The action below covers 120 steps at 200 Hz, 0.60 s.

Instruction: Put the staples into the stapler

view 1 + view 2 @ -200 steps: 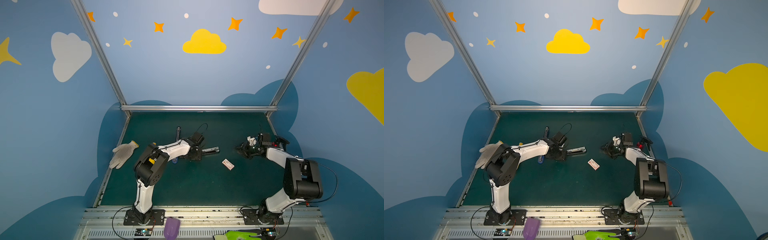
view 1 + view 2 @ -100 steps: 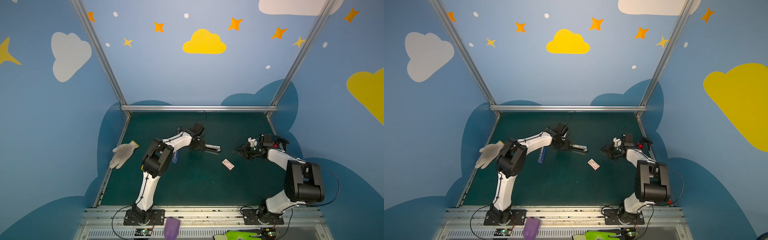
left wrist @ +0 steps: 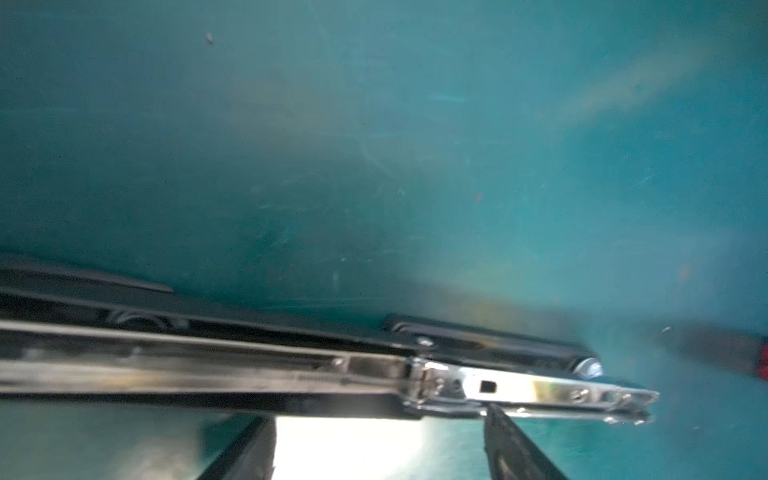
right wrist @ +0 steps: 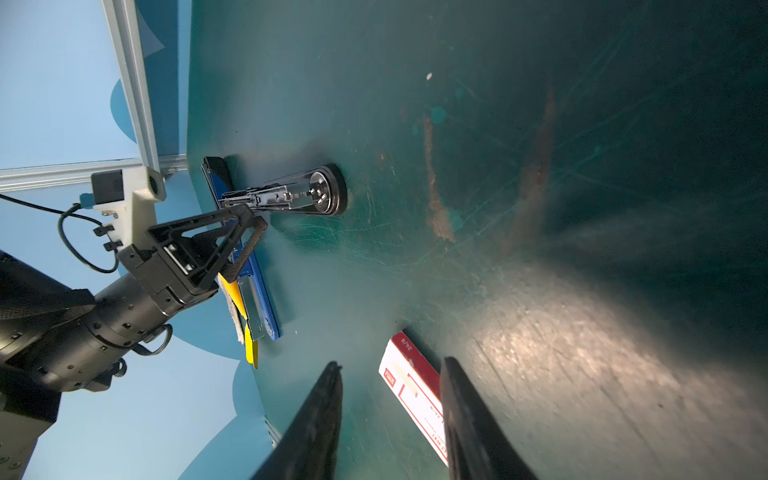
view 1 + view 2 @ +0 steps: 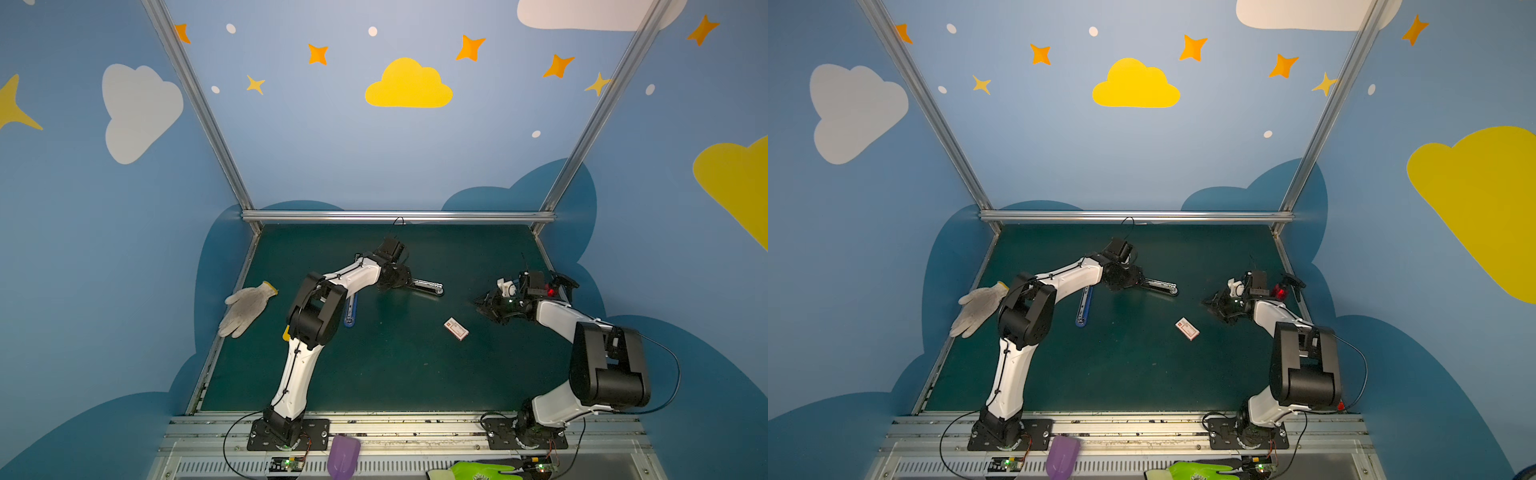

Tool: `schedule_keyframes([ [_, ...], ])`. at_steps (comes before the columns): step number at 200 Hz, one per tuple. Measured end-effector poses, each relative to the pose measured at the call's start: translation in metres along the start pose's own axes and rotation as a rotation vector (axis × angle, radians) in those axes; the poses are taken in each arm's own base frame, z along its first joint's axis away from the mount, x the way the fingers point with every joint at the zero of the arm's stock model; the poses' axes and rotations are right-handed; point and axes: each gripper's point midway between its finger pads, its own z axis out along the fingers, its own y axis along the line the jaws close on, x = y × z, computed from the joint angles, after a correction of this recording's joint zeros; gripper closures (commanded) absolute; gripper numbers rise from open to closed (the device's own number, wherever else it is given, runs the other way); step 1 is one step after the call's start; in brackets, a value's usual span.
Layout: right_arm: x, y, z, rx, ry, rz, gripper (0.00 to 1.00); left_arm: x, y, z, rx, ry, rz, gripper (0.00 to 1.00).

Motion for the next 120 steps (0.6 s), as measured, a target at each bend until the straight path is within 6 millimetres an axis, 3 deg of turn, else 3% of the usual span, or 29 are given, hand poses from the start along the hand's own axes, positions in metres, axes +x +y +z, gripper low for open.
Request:
schedule_keyframes([
  [45, 0.004, -0.003, 0.001, -0.002, 0.009, 0.004, 0.59, -0.016, -0.027, -0.004, 0.023, -0.034, -0.088, 0.19],
  [72, 0.008, -0.006, 0.002, -0.001, 0.017, 0.012, 0.6, -0.03, -0.045, 0.009, -0.004, -0.041, -0.112, 0.19],
  [95, 0.01, -0.008, 0.002, -0.001, 0.021, 0.016, 0.6, -0.027, -0.045, 0.025, -0.059, -0.006, -0.133, 0.22],
  [120, 0.009, -0.008, 0.001, -0.006, 0.017, 0.021, 0.6, -0.018, -0.04, 0.034, -0.118, 0.036, -0.145, 0.32],
])
